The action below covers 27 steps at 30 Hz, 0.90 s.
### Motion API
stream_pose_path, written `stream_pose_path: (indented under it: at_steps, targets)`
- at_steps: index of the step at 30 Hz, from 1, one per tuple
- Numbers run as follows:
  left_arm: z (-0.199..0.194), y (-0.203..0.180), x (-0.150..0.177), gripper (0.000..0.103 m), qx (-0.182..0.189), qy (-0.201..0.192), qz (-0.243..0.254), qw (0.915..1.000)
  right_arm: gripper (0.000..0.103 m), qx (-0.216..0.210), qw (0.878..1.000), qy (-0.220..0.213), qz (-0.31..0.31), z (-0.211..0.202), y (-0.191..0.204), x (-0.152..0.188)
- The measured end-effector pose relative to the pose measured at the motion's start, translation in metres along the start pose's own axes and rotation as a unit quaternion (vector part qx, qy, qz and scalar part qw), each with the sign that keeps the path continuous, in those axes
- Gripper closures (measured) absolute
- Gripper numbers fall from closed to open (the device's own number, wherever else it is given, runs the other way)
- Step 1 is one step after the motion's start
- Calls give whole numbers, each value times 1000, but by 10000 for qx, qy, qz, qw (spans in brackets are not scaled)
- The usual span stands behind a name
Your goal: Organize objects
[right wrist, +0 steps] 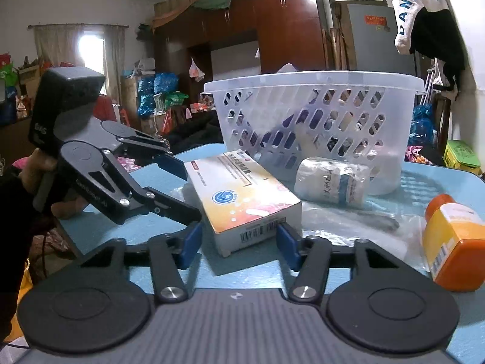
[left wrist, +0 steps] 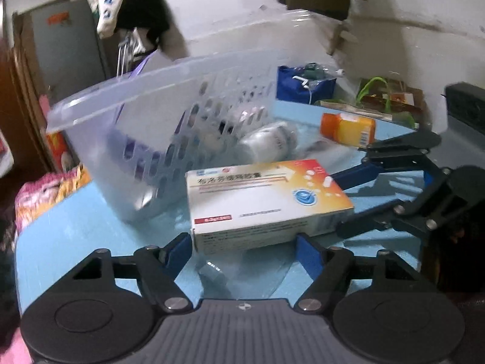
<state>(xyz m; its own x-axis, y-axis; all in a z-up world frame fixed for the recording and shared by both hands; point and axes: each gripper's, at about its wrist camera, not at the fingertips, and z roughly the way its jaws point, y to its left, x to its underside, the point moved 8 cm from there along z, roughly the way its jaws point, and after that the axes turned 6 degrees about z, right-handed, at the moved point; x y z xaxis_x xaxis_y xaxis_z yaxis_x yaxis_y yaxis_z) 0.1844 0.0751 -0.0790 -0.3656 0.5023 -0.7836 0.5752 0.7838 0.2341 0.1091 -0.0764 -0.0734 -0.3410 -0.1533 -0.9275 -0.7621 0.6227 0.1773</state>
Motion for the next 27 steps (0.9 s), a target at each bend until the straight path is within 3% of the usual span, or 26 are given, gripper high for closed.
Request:
stream_pose_path:
  at_steps: [5, 9, 13, 15, 19, 27]
  targets:
    - [-20, -12, -4, 34, 259, -422, -7, 9988, 47, -16, 10000, -58, 30, -10, -13, -2]
    - [-20, -23, -2, 43, 376, -353, 27, 9987, 47, -125, 9999, -70, 82, -15, -25, -2]
    - [-16, -25, -2, 45, 479, -281, -286, 9980, 47, -101, 9999, -43, -98, -17, -27, 3]
    - [-14, -26, -1, 53, 270, -198, -392, 9987, 49, -169, 9998, -60, -111, -19, -28, 3]
    - [-15, -37, 2, 57, -81, -240, -673, 9974, 50, -210, 9994, -88, -265, -24, -32, 5]
    - [-15, -63, 11, 62, -575, -819, -882, 9911, 53, -199, 9980, -170, -578, -34, -40, 7]
